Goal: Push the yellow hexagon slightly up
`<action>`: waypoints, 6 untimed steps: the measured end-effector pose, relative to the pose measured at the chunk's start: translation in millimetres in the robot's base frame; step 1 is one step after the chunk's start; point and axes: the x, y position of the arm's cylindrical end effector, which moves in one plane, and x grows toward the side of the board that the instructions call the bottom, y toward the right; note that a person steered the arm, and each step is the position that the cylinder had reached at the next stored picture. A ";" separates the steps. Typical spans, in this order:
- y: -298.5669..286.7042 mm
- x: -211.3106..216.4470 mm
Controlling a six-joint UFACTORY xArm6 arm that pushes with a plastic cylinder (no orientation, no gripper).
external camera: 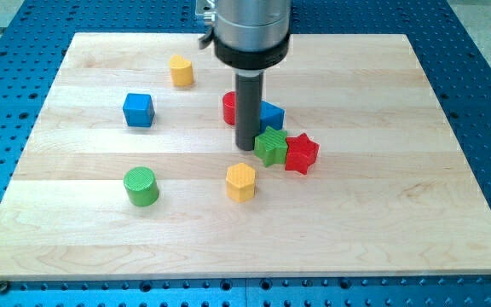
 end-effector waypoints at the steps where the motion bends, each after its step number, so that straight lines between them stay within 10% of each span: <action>1: -2.4 -26.0; 3: -22.1 -16.7; 5: -32.6 120.5; 6: -14.4 124.3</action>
